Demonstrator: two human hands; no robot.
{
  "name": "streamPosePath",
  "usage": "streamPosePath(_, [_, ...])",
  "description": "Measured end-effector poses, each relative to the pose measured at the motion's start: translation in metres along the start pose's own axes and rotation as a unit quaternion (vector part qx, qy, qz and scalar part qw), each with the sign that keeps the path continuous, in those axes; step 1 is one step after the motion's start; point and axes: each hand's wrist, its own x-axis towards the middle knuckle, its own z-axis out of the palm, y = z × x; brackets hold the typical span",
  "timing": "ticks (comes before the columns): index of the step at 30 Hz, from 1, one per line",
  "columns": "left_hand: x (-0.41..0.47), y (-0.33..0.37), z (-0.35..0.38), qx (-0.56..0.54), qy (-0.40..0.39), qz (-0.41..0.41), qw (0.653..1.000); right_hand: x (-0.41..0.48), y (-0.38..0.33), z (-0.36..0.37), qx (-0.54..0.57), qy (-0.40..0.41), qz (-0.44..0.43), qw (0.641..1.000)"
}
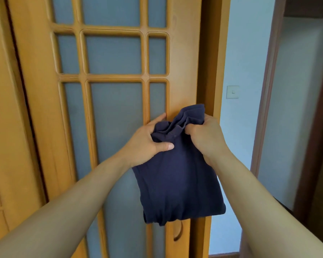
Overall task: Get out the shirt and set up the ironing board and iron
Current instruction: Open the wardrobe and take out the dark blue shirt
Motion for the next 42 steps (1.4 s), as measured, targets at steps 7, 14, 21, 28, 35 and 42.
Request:
streamPosePath(7, [0.004, 0.009, 0.001, 0.010, -0.018, -0.002, 1.000, 0.001, -0.001, -0.005, 0.009, 0.025, 0.001, 1.000])
streamPosePath(14, [0.003, 0.049, 0.001, 0.069, -0.026, 0.056, 0.996, -0.003, -0.006, -0.025, 0.023, 0.055, -0.028, 0.998])
streamPosePath(21, [0.028, 0.102, 0.060, 0.184, -0.076, 0.160, 0.967, -0.001, 0.001, -0.093, 0.042, 0.169, -0.031, 0.984])
streamPosePath(28, [0.080, 0.116, 0.181, 0.170, -0.143, 0.186, 0.957, -0.013, 0.036, -0.214, -0.025, 0.296, 0.005, 0.955])
streamPosePath(35, [0.108, 0.149, 0.334, 0.098, -0.248, 0.240, 0.934, -0.048, 0.072, -0.345, -0.088, 0.379, 0.065, 0.919])
streamPosePath(42, [0.128, 0.205, 0.486, 0.009, -0.319, 0.314, 0.894, -0.077, 0.089, -0.475, -0.161, 0.472, 0.105, 0.861])
